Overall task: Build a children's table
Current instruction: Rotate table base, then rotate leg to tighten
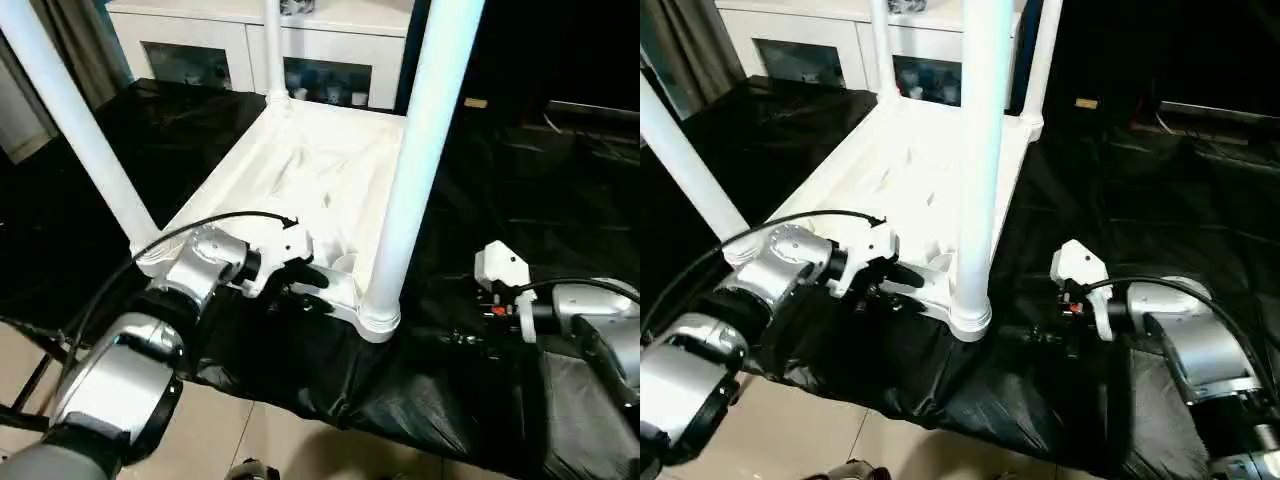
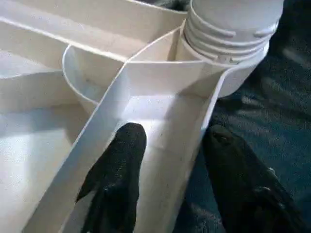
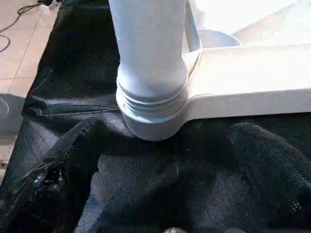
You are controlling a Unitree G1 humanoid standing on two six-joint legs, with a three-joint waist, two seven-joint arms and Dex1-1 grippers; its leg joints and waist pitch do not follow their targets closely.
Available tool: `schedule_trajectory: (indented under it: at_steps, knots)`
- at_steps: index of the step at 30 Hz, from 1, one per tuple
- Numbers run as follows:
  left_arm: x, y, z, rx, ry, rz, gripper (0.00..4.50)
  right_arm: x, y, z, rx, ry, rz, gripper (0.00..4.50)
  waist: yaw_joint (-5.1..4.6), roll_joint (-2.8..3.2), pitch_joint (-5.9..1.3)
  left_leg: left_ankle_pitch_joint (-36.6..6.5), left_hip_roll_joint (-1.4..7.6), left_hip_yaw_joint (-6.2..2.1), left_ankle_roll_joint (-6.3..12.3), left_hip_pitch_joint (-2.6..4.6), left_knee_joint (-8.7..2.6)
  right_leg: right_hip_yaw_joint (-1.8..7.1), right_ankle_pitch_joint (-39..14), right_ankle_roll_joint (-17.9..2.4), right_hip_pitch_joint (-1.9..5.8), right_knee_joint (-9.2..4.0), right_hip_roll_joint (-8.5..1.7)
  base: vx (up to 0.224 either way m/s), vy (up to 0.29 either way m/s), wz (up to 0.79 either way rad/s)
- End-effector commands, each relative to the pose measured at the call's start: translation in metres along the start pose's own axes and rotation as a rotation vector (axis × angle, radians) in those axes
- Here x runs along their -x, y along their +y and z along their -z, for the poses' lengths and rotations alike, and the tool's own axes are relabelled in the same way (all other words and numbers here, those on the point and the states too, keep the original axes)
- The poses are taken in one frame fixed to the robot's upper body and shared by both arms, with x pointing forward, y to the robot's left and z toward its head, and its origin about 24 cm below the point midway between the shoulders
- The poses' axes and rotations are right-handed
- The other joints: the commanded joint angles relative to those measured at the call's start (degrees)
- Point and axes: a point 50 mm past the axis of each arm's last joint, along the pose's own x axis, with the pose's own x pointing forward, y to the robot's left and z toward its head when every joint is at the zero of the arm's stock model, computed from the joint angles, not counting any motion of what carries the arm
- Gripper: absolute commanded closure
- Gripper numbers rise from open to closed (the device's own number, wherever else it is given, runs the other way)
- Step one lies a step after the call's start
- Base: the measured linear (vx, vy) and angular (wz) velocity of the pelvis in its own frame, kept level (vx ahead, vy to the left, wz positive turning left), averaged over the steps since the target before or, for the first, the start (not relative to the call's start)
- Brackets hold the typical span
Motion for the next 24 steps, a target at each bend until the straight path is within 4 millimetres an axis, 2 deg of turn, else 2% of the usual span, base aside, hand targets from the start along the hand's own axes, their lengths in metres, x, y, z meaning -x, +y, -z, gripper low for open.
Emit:
schedule_trajectory:
  at_steps: [1,3,11,12,16,21,24]
  knots:
    - [0.003,0.002,0.000,-0.015,0.039,0.008,2.69,0.000,0.003,-0.003,0.009,0.003,-0.014,0.00,0.23,-0.47,-4.43,-13.4,2.33,-1.39,3.19,1.16,-3.73,2.23,-12.9,-13.9,3.05,-4.66,-3.46,0.000,0.000,0.00]
    - [0.003,0.003,0.000,-0.014,0.041,0.009,2.69,0.000,0.003,-0.003,0.008,0.004,-0.015,0.00,0.32,-0.50,-4.50,-13.4,2.34,-1.38,3.12,1.19,-3.70,2.24,-12.0,-14.4,3.09,-4.57,-3.54,0.000,0.000,0.00]
    - [0.003,0.001,0.004,0.014,0.062,0.038,3.38,-0.003,0.004,-0.005,0.009,0.002,-0.030,0.00,0.57,-0.44,-4.50,-13.3,2.46,-1.40,3.20,1.24,-3.72,2.26,-11.0,-15.1,3.15,-4.43,-3.66,0.000,0.000,0.00]
    - [0.002,0.001,0.004,0.032,0.051,0.058,3.40,-0.005,0.005,-0.006,0.010,-0.001,-0.039,0.00,0.54,-0.66,-4.47,-13.5,2.43,-1.37,3.08,1.27,-3.74,2.25,-11.5,-15.0,3.14,-4.48,-3.62,0.000,0.000,0.00]
    - [0.002,-0.001,0.004,0.057,0.045,0.082,3.74,-0.007,0.006,-0.007,0.012,-0.002,-0.048,0.00,0.58,-0.62,-4.56,-12.1,2.42,-1.36,3.43,1.13,-3.65,2.28,-9.9,-15.3,3.25,-4.29,-3.70,0.000,0.000,0.00]
    - [-0.001,-0.004,0.002,0.163,-0.040,0.137,3.95,-0.014,0.007,-0.008,0.021,-0.008,-0.062,0.00,0.50,-0.59,-4.50,-12.3,2.41,-1.31,3.59,1.14,-3.64,2.24,-9.8,-16.0,3.23,-4.28,-3.75,0.000,0.000,0.00]
    - [-0.007,-0.003,0.002,0.161,-0.058,0.078,4.20,-0.022,0.006,-0.011,0.037,-0.030,-0.052,0.00,0.44,-0.68,-4.51,-12.7,2.47,-1.40,3.53,1.11,-3.66,2.21,-10.7,-16.0,3.23,-4.27,-3.84,0.000,0.000,0.00]
